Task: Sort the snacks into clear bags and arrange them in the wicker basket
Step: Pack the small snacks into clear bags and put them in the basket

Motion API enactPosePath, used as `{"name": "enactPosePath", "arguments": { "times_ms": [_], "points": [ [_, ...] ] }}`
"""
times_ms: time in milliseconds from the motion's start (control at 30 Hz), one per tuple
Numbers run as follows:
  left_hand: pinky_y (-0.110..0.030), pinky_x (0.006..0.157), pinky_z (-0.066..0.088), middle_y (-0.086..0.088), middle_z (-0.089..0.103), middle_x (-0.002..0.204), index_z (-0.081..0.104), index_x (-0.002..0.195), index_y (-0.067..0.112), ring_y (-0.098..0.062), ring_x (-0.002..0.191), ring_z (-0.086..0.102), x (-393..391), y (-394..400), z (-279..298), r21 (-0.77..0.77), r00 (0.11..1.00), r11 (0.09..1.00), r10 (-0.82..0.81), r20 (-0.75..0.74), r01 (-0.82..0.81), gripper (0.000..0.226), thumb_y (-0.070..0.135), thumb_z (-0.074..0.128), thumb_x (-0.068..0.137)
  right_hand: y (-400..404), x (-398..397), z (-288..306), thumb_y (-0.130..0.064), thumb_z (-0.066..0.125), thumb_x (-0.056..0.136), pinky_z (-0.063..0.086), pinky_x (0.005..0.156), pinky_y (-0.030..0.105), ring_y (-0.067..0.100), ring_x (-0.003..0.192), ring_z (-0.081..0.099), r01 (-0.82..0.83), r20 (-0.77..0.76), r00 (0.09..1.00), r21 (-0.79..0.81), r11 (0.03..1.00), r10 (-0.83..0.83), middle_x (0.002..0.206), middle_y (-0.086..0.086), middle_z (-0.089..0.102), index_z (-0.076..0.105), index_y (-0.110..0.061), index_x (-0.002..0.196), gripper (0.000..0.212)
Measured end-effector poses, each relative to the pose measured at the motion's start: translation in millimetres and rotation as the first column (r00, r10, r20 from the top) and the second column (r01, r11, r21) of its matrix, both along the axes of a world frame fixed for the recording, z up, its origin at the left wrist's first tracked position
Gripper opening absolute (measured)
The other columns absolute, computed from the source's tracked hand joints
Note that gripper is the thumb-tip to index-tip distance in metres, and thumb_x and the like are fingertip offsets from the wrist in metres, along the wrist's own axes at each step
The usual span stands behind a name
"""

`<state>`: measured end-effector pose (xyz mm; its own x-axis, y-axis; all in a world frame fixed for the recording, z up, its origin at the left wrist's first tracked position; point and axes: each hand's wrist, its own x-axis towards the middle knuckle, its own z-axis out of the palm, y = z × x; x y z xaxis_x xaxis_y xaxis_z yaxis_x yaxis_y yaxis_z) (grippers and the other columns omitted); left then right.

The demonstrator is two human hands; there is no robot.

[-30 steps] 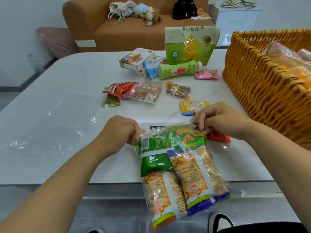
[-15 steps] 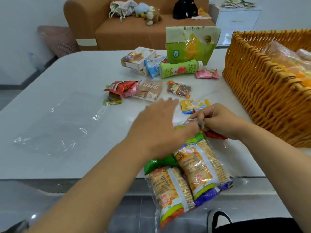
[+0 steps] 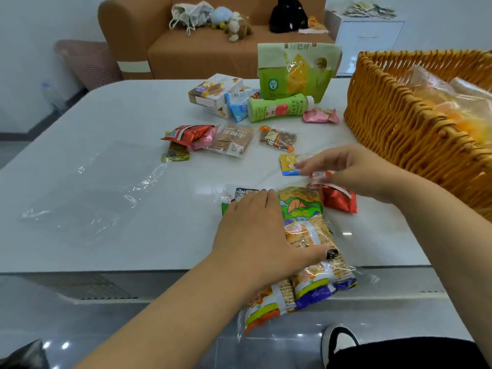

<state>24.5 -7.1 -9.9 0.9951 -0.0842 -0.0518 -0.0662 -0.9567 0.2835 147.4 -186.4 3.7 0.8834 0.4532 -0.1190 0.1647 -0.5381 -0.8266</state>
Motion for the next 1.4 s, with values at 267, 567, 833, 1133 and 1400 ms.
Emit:
{"name": "enactPosePath", "arguments": {
  "times_ms": [267,567,833,1133,1400],
  "points": [
    [-0.033,0.103,0.036,0.011,0.046,0.132,0.038,0.137,0.029,-0.013,0.122,0.044,-5,2,-7,-0.065,0.997,0.998,0.022,0.072,-0.018,0.094,0.087,0.052,0.064,25,-48,-11,0.0,0.034,0.095,0.006,0.116,0.015,-0.003,0.143,0.014,-0.307,0.091,0.928,-0.36,0.881,0.36,0.156,-0.014,0.024,0.037,-0.037,0.145,0.063],
    [-0.06,0.117,0.013,0.008,0.007,0.159,0.005,0.152,0.03,-0.019,0.149,-0.006,-11,14,-22,-0.104,0.984,0.981,0.158,-0.086,-0.167,0.125,0.096,0.044,0.054,7,-71,-17,-0.023,0.043,0.101,0.01,0.105,0.005,-0.013,0.134,0.014,-0.009,0.264,0.961,-0.248,0.969,0.076,0.141,-0.02,0.037,0.057,-0.016,0.133,0.036],
    [-0.048,0.113,0.035,0.015,0.012,0.15,0.011,0.149,0.031,-0.017,0.148,0.0,-26,13,-34,-0.24,0.984,0.961,0.16,0.078,-0.137,0.126,0.095,0.047,0.047,-2,-82,-8,-0.034,0.071,0.083,0.055,0.084,0.041,0.021,0.098,0.065,0.611,-0.137,0.791,0.211,0.763,-0.596,0.112,0.008,0.065,0.061,-0.009,0.114,0.041],
    [-0.046,0.118,0.023,-0.004,0.017,0.154,0.013,0.15,0.017,-0.028,0.15,0.0,-39,9,-49,-0.134,0.95,0.989,0.097,0.297,-0.059,0.129,0.093,0.042,0.05,42,-111,-20,-0.023,0.07,0.083,0.05,0.044,0.022,0.016,0.057,0.069,0.72,-0.568,0.691,0.483,0.498,-0.448,0.076,0.007,0.074,0.07,-0.01,0.089,0.014],
    [-0.026,0.106,0.034,0.005,0.02,0.146,0.032,0.141,0.024,-0.013,0.137,0.026,-38,20,-48,-0.574,0.895,0.818,0.288,0.34,-0.045,0.096,0.074,0.056,0.062,50,-124,-31,-0.013,0.07,0.085,0.056,0.072,0.06,0.037,0.08,0.072,0.759,-0.558,0.65,0.517,0.397,-0.516,0.092,0.021,0.072,0.068,-0.001,0.091,0.013]
  ]
}}
